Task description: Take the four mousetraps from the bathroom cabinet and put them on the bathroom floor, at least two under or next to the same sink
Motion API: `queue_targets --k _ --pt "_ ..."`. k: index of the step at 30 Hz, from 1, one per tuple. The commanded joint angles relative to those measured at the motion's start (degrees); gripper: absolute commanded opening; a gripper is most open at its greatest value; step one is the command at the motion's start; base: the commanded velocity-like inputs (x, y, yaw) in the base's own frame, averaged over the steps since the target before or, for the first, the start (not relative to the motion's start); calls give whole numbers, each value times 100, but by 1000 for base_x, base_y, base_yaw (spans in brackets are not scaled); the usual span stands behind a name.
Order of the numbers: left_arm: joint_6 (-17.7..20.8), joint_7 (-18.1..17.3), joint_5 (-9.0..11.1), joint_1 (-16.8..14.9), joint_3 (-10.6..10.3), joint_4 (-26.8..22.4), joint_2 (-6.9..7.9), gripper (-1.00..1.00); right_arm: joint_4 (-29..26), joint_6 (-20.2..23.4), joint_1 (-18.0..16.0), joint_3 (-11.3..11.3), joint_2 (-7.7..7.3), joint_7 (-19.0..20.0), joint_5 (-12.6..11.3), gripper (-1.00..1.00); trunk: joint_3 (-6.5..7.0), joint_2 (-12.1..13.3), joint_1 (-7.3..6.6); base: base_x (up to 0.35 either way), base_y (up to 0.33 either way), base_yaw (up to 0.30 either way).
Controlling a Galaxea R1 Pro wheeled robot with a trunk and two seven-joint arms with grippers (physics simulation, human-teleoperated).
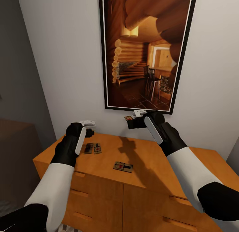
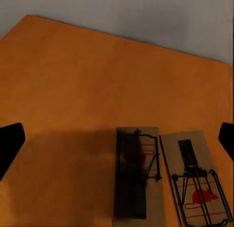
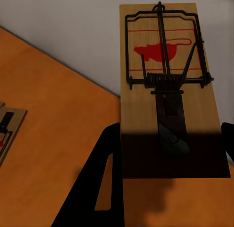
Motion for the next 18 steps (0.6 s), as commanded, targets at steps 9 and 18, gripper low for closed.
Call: queue_targets --k 9,18 --pt "20 14 57 -4 -4 67 -5 100 4 21 -5 8 -1 2 -2 -100 -7 -3 0 0 0 0" --pt "16 6 67 -4 -9 202 -33 100 13 21 -5 8 -1 2 1 -100 -7 -3 0 0 0 0"
